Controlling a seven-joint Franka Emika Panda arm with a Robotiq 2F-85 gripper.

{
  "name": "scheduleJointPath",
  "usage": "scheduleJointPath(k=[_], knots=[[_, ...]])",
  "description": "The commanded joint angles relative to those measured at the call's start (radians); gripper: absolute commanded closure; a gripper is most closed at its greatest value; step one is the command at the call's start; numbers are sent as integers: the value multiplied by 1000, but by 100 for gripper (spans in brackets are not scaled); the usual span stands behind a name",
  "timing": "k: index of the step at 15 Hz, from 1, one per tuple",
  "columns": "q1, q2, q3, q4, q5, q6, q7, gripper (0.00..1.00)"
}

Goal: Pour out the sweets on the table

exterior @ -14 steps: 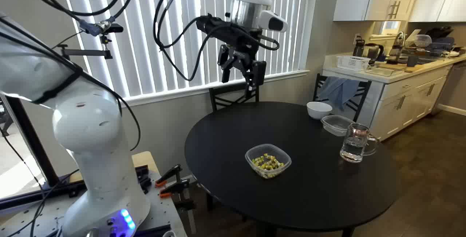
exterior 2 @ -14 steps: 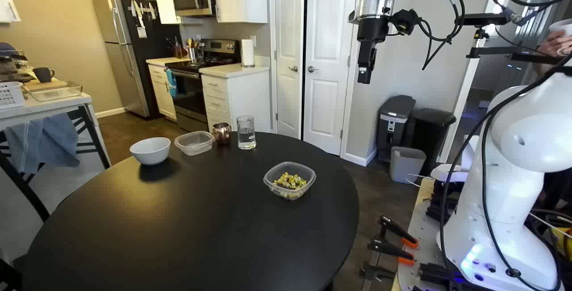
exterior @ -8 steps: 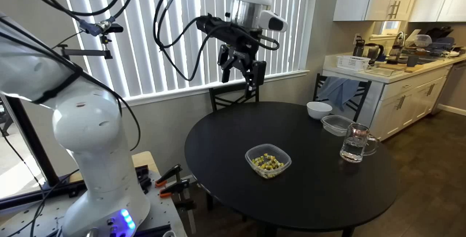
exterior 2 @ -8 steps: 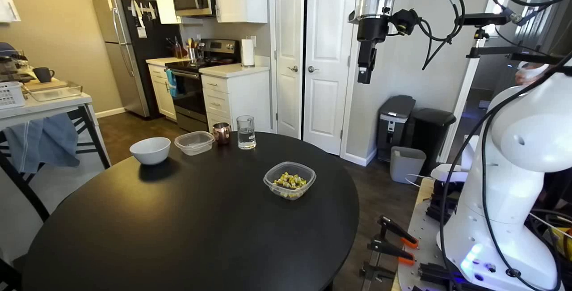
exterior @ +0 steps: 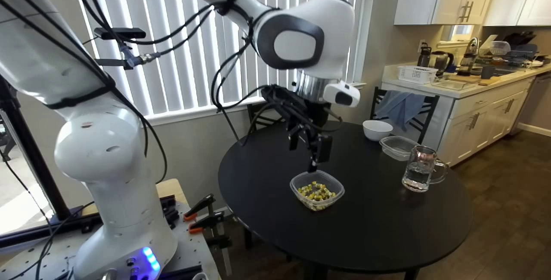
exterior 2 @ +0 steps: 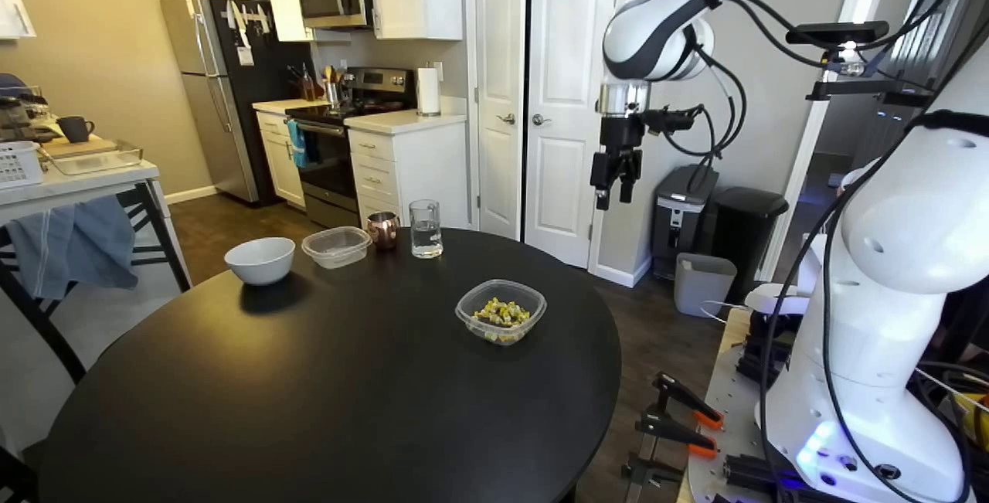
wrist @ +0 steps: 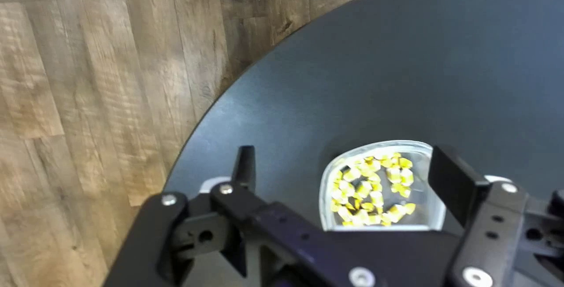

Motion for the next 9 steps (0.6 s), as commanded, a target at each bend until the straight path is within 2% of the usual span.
scheduleJointPath(k=[1,5,9], knots=[[-65,171,59,-10,-74,145,171,0],[-93,325,91,15,-257,278,433,0],[-70,449,77,70,-378,317,633,0]])
